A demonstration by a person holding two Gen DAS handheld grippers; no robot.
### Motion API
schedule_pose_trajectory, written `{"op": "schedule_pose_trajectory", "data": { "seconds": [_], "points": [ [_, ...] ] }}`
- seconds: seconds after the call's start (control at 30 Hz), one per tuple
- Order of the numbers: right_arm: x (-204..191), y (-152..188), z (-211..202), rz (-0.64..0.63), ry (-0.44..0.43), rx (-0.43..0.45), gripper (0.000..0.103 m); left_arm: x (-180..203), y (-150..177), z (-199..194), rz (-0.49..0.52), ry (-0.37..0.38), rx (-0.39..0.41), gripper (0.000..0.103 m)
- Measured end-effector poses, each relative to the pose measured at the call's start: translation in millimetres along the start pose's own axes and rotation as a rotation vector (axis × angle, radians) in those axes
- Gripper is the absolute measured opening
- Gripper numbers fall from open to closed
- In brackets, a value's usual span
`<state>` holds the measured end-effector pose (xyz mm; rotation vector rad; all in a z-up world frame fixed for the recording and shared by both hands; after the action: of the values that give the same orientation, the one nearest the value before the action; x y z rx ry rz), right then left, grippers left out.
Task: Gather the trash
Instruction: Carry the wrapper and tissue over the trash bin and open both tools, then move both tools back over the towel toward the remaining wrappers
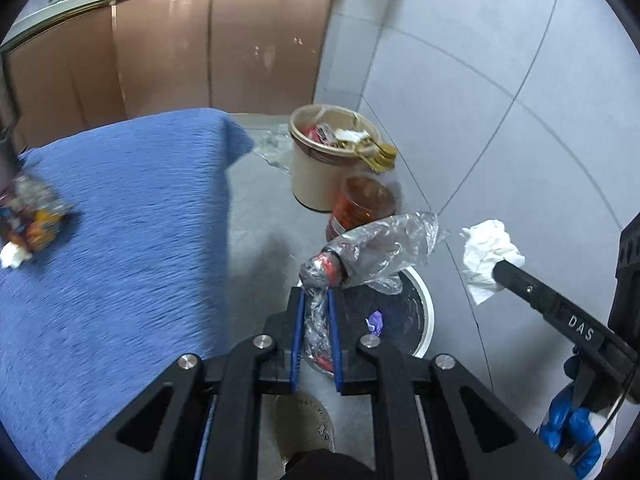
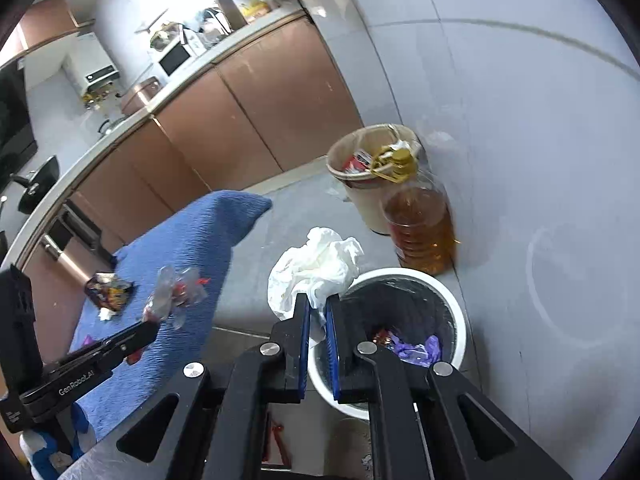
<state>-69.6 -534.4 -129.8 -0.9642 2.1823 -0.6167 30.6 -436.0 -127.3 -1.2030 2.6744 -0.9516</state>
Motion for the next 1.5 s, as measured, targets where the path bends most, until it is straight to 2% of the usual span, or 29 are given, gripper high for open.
{"op": "schedule_pose_trajectory", "data": {
  "seconds": [0.17,0.3,0.43,0.53,0.57,0.6,0.83,1.0,1.2,1.27,1.33,1.5],
  "points": [
    [17.4,3.9,15.2,0.021,0.03,-0.03,0.011,18.0,-0.1,34.2,0.025,0.005,-0.048,0.012],
    [29.8,6.3,23.1,0.041,0.049,-0.048,0.011,36.0,-0.3,56.7,0.021,0.082,-0.099,0.013],
    [39.0,9.1,21.9,0.063,0.067,-0.049,0.028,44.3,2.6,61.6,0.021,0.12,-0.117,0.014],
    [41.6,8.5,16.2,0.071,0.083,-0.043,0.036,43.4,0.8,56.8,0.014,0.122,-0.103,0.029],
    [41.1,7.9,14.5,0.071,0.086,-0.039,0.041,42.5,-0.1,53.2,0.008,0.123,-0.097,0.037],
    [39.2,7.4,11.3,0.068,0.088,-0.035,0.043,40.4,-1.2,48.3,-0.001,0.126,-0.087,0.038],
    [18.3,1.3,-2.8,0.02,0.093,-0.008,0.053,32.9,-4.8,20.0,-0.012,0.138,-0.039,0.038],
    [-0.9,-5.7,-18.7,-0.025,0.101,0.024,0.064,18.3,-8.4,-13.1,-0.005,0.094,0.047,0.038],
    [-32.8,-17.6,-48.4,-0.076,0.083,0.096,0.088,-3.3,-13.4,-57.7,-0.021,0.06,0.169,0.038],
    [-42.2,-22.1,-57.4,-0.092,0.077,0.121,0.098,-9.1,-10.2,-71.4,-0.02,0.055,0.183,0.038],
    [-53.9,-27.6,-70.3,-0.106,0.063,0.155,0.103,-17.2,-4.6,-85.8,-0.02,0.05,0.185,0.038],
    [-83.1,-42.5,-100.1,-0.14,0.006,0.245,0.103,-51.4,11.5,-121.2,-0.07,0.02,0.234,0.038]
  ]
}}
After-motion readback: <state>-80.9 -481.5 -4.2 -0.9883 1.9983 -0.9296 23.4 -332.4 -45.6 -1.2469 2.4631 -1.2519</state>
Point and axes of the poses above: each gripper's, at about its wrist camera, not at the fingertips, and z roughly the way its jaws point, x to its right, y to its underside, the point moved 10 cm from there along z, roughly the way its jaws point, and after that the axes turned 3 degrees about -z, right-handed, at the moved point
